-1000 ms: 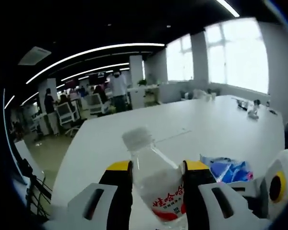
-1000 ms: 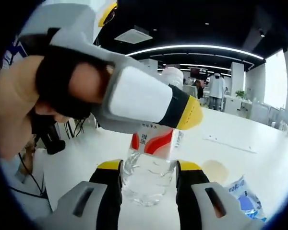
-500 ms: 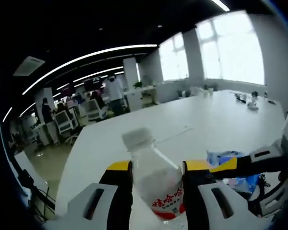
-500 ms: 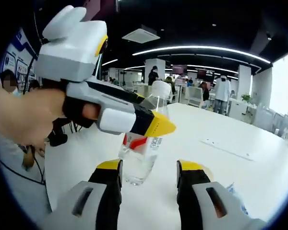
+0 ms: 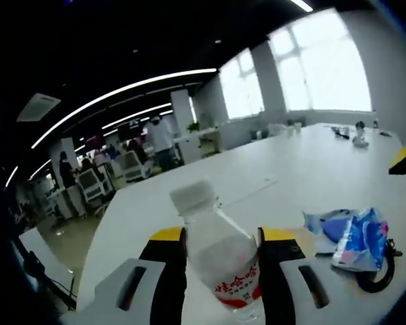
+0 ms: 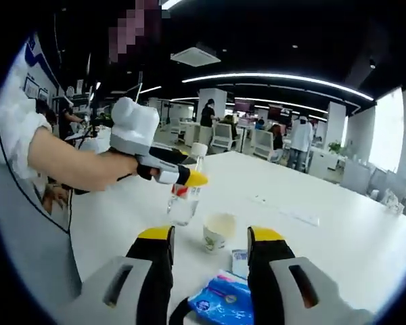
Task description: Arrange the tabletop items into an orderly group along one side of the table until the central work area is clear of visible clutter.
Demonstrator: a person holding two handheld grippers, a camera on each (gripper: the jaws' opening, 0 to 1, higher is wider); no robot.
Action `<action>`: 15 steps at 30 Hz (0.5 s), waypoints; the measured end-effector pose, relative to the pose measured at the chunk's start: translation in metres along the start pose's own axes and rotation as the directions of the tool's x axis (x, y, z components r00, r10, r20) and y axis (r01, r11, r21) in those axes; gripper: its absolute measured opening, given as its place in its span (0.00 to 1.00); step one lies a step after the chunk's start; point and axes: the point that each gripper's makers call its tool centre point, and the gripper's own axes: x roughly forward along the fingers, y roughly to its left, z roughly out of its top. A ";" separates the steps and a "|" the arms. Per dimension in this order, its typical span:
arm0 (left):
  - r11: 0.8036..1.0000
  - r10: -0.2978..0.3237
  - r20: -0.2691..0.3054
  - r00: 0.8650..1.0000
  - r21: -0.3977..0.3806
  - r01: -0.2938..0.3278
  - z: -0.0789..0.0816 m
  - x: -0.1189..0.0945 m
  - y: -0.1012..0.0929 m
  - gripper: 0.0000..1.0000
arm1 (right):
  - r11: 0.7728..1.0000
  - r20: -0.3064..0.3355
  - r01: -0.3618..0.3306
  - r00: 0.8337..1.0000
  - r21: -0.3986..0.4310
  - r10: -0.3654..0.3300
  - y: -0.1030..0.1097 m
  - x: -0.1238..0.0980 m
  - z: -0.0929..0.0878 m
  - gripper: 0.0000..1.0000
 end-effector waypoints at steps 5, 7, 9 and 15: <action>1.000 0.003 0.005 1.000 -0.003 -0.003 -0.003 0.011 0.004 0.36 | 0.991 0.006 0.131 0.991 0.021 -0.131 -0.047 -0.050 -0.001 0.37; 1.000 0.000 -0.014 1.000 0.011 0.000 -0.007 0.015 0.004 0.36 | 0.977 -0.011 0.207 0.978 0.054 -0.207 -0.068 -0.073 -0.009 0.37; 1.000 0.008 -0.014 1.000 -0.009 -0.008 -0.009 0.016 0.007 0.36 | 0.963 -0.029 0.256 0.967 0.080 -0.254 -0.081 -0.098 -0.019 0.37; 1.000 0.007 -0.021 1.000 -0.022 -0.007 -0.017 0.024 0.006 0.36 | 0.921 -0.131 0.356 0.932 0.155 -0.338 -0.096 -0.158 -0.057 0.37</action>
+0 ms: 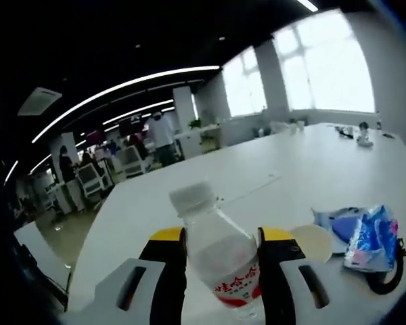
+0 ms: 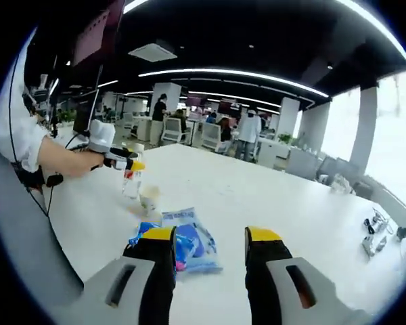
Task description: Arrange the tabletop items into an orderly group along one side of the table until the central work area is clear of visible clutter.
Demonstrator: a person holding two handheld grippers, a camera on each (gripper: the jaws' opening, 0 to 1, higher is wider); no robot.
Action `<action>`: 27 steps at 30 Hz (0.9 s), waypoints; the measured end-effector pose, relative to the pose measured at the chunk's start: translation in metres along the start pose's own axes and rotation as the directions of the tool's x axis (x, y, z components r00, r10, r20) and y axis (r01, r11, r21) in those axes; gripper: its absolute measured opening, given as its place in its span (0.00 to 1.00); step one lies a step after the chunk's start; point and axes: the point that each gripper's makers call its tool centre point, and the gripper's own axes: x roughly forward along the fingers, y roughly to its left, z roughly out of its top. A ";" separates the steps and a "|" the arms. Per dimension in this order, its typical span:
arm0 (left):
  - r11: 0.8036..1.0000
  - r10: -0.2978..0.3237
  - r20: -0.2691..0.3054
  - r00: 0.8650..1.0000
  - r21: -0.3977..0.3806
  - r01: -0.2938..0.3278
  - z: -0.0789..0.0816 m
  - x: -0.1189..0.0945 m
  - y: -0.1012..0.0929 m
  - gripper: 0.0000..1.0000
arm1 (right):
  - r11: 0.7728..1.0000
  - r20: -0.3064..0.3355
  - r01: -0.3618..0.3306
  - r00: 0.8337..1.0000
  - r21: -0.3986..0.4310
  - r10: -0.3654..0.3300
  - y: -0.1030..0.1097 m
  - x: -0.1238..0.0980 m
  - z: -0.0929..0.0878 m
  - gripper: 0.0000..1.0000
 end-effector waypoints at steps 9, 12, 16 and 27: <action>1.000 -0.010 0.019 1.000 0.007 0.010 -0.004 0.010 -0.006 0.37 | 0.997 0.054 0.015 0.998 0.077 -0.019 0.005 -0.010 0.010 0.37; 1.000 -0.011 0.023 1.000 0.007 0.011 -0.006 0.011 -0.007 0.37 | 0.998 0.056 0.006 0.998 0.061 -0.010 0.008 -0.003 0.015 0.37; 0.999 -0.017 0.035 0.999 0.027 0.016 -0.007 0.014 -0.010 0.37 | 0.995 -0.043 -0.016 0.999 0.095 0.020 0.012 0.005 0.002 0.42; 1.000 -0.011 0.050 0.999 0.028 0.010 -0.009 0.013 -0.011 0.37 | 0.981 -0.189 -0.049 0.978 0.189 0.085 0.017 0.012 -0.029 0.58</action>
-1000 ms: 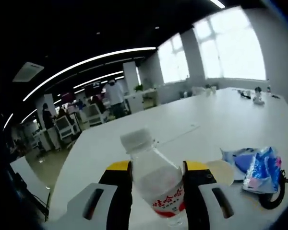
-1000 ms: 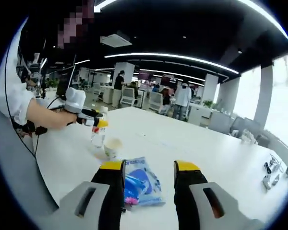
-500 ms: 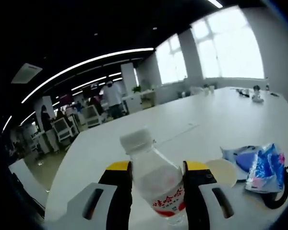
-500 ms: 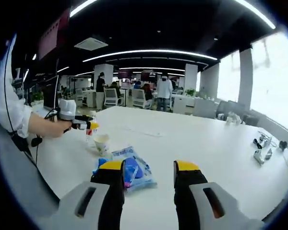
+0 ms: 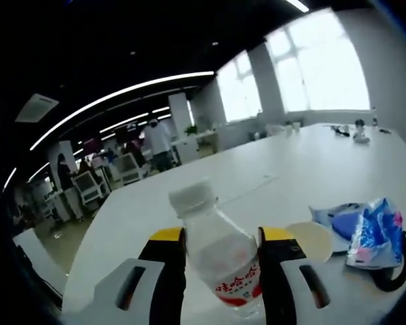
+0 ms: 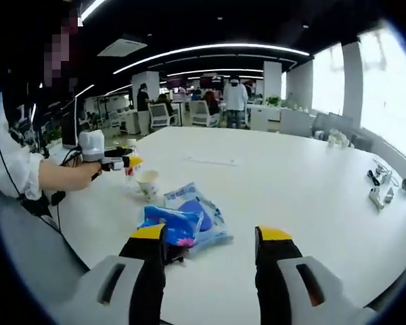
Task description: Arrange the tabletop items into an orderly group along one side of the table until the central work area is clear of visible clutter.
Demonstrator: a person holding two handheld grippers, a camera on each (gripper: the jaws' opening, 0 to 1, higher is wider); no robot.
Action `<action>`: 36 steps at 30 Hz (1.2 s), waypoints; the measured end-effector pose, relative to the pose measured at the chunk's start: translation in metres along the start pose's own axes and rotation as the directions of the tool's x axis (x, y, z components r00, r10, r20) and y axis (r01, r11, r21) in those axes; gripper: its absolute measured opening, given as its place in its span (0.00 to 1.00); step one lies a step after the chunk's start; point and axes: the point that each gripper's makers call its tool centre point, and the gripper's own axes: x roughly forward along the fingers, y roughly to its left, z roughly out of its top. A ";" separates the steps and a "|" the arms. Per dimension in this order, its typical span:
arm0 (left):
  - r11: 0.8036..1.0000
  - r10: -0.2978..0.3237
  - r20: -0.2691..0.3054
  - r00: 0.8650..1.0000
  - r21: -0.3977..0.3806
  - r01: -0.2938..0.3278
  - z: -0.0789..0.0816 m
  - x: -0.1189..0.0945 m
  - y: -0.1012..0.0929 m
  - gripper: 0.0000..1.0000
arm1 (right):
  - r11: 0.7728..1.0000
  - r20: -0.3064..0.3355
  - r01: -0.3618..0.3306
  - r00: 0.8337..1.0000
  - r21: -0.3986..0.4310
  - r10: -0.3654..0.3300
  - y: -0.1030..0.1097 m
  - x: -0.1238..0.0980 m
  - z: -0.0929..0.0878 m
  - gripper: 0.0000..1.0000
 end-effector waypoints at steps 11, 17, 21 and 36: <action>1.000 -0.012 0.024 1.000 0.023 0.011 -0.001 -0.009 -0.004 0.38 | 0.996 -0.101 -0.070 0.992 0.046 0.074 0.011 0.005 -0.018 0.72; 0.999 -0.014 0.027 1.000 0.046 0.013 -0.001 -0.018 -0.009 0.38 | 0.996 -0.133 -0.072 0.988 0.050 0.078 0.012 0.005 -0.031 0.71; 0.999 -0.015 0.024 1.000 0.046 0.014 -0.001 -0.023 -0.010 0.38 | 0.996 -0.148 -0.088 0.985 0.003 0.087 0.019 0.004 -0.032 0.72; 0.997 -0.026 0.008 1.000 0.078 0.026 -0.001 -0.036 -0.027 0.38 | 0.989 -0.176 -0.148 0.974 -0.001 0.145 0.034 0.006 -0.036 0.72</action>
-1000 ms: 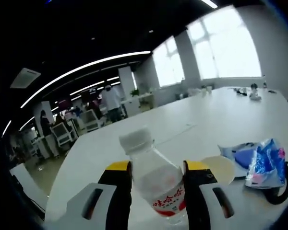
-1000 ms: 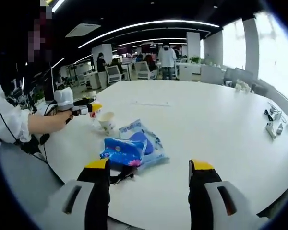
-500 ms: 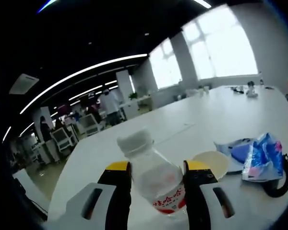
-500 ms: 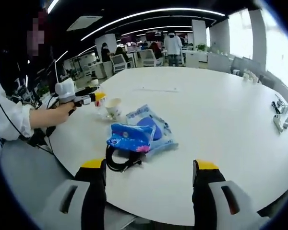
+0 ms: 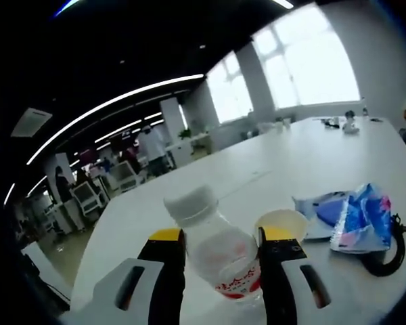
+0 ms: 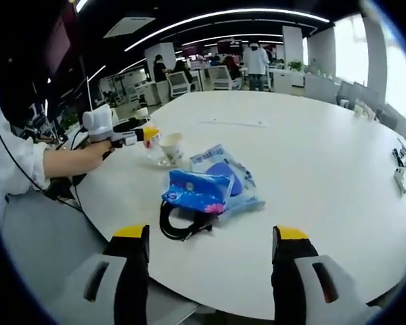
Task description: Arrange the tabletop items into an orderly group along one side of the table until the central work area is clear of visible clutter.
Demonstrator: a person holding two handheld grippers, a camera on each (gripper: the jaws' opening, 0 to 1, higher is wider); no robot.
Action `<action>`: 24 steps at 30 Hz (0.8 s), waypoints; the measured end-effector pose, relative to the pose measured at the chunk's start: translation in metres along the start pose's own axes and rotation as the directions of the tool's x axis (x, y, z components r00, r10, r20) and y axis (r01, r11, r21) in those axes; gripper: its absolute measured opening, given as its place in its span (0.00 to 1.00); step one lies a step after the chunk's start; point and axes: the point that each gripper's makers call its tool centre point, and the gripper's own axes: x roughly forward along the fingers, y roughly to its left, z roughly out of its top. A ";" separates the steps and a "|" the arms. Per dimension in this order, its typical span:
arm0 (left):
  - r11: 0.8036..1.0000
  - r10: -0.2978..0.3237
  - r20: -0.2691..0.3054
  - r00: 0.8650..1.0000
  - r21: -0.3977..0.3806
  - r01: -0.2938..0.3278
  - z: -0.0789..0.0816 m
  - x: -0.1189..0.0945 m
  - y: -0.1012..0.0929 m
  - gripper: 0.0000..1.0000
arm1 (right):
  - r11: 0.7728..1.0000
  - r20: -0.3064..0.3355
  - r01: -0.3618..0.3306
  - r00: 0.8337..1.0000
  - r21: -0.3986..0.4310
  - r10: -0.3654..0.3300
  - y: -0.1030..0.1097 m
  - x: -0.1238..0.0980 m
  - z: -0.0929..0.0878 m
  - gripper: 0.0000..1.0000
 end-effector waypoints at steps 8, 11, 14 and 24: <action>0.999 -0.016 0.013 1.000 0.040 0.015 0.000 -0.002 -0.003 0.38 | 1.000 -0.005 -0.005 1.000 -0.004 0.005 0.004 -0.005 -0.006 0.71; 0.998 -0.023 0.015 1.000 0.064 0.022 0.001 -0.003 -0.007 0.38 | 1.000 -0.004 -0.006 1.000 0.000 0.006 0.004 -0.007 -0.007 0.71; 0.996 -0.029 0.024 0.999 0.089 0.026 0.001 -0.004 -0.010 0.39 | 1.000 -0.002 -0.004 1.000 -0.001 0.004 0.002 -0.009 -0.008 0.71; 0.991 0.008 0.035 0.999 0.131 -0.013 0.000 -0.003 -0.004 0.38 | 1.000 0.010 0.009 1.000 0.000 -0.009 -0.003 -0.015 -0.008 0.70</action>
